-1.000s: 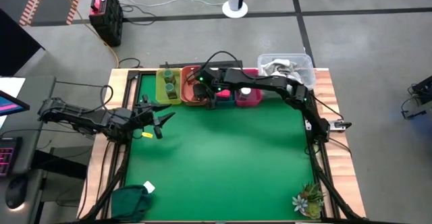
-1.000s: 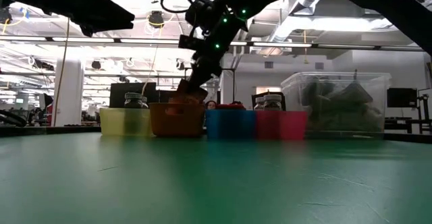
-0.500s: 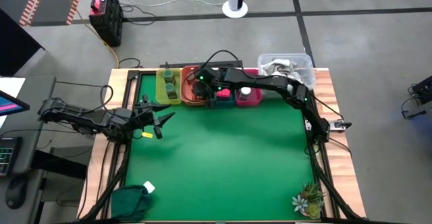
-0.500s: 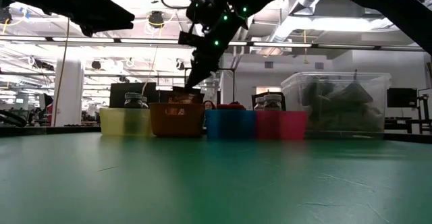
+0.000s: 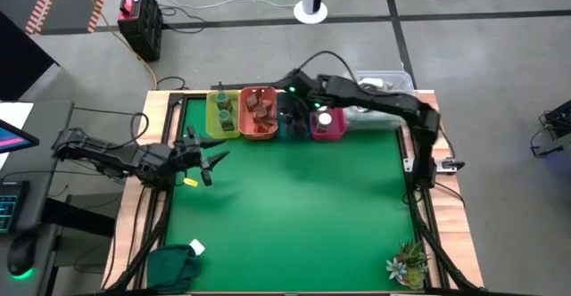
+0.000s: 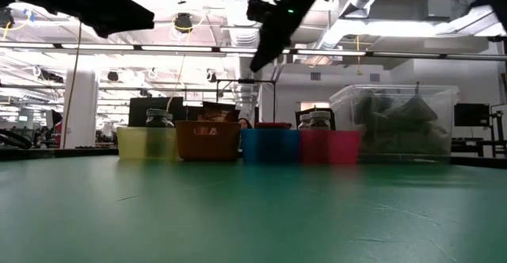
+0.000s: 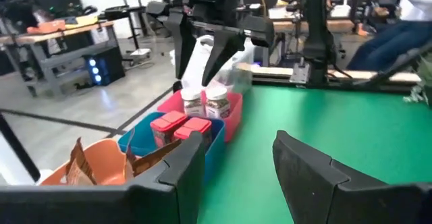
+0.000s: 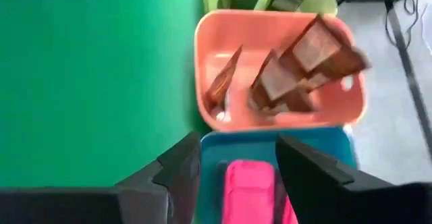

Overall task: Sort spices by type
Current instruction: Return to Home Position

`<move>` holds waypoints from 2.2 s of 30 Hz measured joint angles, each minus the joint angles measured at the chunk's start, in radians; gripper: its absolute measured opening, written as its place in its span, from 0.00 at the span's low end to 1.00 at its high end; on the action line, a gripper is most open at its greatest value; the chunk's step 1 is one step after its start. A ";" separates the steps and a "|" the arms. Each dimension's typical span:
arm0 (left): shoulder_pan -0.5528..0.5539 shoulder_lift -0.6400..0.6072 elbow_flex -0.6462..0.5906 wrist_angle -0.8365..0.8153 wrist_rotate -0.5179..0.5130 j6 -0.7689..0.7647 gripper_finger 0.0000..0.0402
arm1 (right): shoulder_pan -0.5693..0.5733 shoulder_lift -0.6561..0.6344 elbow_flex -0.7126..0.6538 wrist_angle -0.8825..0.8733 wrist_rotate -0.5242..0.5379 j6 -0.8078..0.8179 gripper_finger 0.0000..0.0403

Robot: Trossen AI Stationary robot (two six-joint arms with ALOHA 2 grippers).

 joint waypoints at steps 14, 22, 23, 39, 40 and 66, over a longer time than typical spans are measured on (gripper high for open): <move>-0.045 0.006 -0.208 0.450 0.351 0.238 0.41 | 0.145 -0.615 -0.865 0.594 0.033 0.242 0.51; -0.044 -0.107 -0.180 0.246 0.160 0.136 0.41 | 0.283 -0.974 -1.206 0.791 0.203 0.340 0.51; -0.044 -0.125 -0.176 0.222 0.156 0.123 0.41 | 0.296 -1.012 -1.233 0.795 0.210 0.350 0.51; -0.050 -0.202 -0.172 0.070 0.125 0.005 0.41 | 0.385 -1.502 -1.624 0.960 0.232 0.461 0.51; -0.051 -0.202 -0.172 0.066 0.126 -0.007 0.41 | 0.391 -1.518 -1.653 0.982 0.231 0.475 0.51; -0.276 -0.201 -0.183 -0.134 0.168 -0.052 0.41 | 0.459 -1.679 -1.827 1.113 0.256 0.482 0.51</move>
